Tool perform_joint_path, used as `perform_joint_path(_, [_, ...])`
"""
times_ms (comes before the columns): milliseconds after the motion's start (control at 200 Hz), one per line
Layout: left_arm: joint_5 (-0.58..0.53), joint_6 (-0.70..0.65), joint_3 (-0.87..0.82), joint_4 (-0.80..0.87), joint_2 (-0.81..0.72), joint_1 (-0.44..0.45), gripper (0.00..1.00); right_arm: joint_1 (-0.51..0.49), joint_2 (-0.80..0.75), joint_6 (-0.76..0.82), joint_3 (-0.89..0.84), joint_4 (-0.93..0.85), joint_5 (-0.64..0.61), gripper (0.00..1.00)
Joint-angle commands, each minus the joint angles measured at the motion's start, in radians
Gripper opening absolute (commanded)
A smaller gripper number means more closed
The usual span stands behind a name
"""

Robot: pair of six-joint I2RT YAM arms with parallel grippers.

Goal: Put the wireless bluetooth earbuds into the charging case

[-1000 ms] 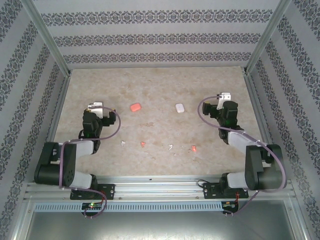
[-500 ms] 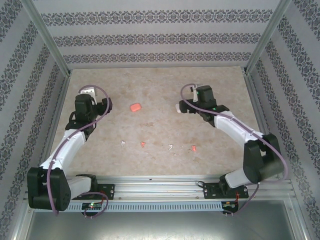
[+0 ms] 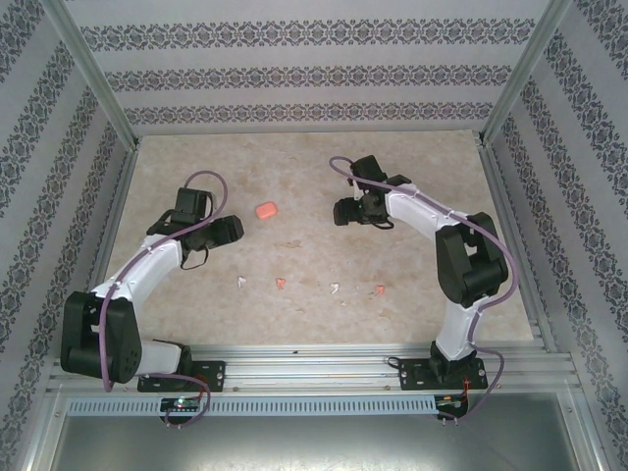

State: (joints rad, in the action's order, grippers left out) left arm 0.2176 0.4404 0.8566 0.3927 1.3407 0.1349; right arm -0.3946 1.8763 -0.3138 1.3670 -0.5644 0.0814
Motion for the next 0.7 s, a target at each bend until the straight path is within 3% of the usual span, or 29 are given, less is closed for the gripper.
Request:
perform_joint_path(0, [-0.008, 0.025, -0.001, 0.028, 0.001, 0.033, 0.74, 0.01, 0.026, -0.021, 0.07, -0.076, 0.026, 0.78])
perform_joint_path(170, [-0.017, 0.103, 0.071, 0.03, 0.095, 0.038, 0.72, 0.001, 0.04, -0.021, 0.118, -0.093, 0.042, 0.78])
perform_joint_path(315, [-0.129, 0.198, 0.215, 0.106, 0.23, 0.09, 0.66, -0.01, 0.028, -0.051, 0.11, -0.076, 0.076, 0.77])
perform_joint_path(395, [-0.128, 0.238, 0.291, 0.133, 0.32, 0.109, 0.65, -0.02, 0.018, -0.069, 0.095, -0.057, 0.096, 0.77])
perform_joint_path(694, [-0.201, 0.249, 0.528, 0.202, 0.541, 0.189, 0.77, -0.043, 0.003, -0.102, 0.07, -0.036, 0.123, 0.76])
